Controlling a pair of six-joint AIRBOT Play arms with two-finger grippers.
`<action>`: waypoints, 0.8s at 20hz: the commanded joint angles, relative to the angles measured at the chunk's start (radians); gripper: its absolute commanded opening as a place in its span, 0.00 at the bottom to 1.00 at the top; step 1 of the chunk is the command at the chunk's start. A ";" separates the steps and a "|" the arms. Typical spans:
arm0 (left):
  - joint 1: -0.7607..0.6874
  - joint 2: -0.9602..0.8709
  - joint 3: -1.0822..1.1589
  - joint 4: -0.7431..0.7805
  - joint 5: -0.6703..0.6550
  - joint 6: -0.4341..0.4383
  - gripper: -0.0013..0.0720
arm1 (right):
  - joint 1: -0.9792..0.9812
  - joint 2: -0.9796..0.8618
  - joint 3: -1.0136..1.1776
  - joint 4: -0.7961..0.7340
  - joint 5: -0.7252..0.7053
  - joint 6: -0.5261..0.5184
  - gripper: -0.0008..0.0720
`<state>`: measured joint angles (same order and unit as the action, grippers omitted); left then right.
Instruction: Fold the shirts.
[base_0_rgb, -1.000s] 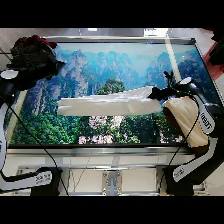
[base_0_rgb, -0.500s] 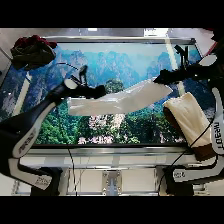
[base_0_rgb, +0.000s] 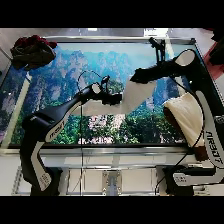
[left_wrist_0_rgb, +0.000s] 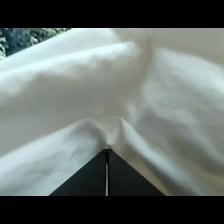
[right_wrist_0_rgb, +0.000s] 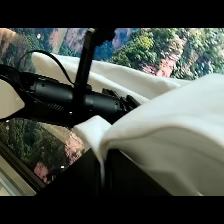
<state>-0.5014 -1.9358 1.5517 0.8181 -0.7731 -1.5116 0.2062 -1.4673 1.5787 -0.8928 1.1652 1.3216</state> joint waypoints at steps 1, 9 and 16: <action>0.064 0.001 0.121 0.021 -0.115 0.019 0.03 | 0.101 0.002 0.001 -0.001 -0.166 0.037 0.04; 0.494 0.299 0.306 0.110 -0.301 0.102 0.03 | 0.287 -0.107 0.001 0.160 -0.433 0.069 0.04; 0.658 0.404 0.304 0.134 -0.359 0.151 0.03 | 0.600 -0.313 0.034 0.491 -0.700 -0.062 0.05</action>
<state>0.1024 -1.5597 1.8526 0.9394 -1.1015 -1.3785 0.6868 -1.7023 1.5902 -0.5476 0.6018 1.3262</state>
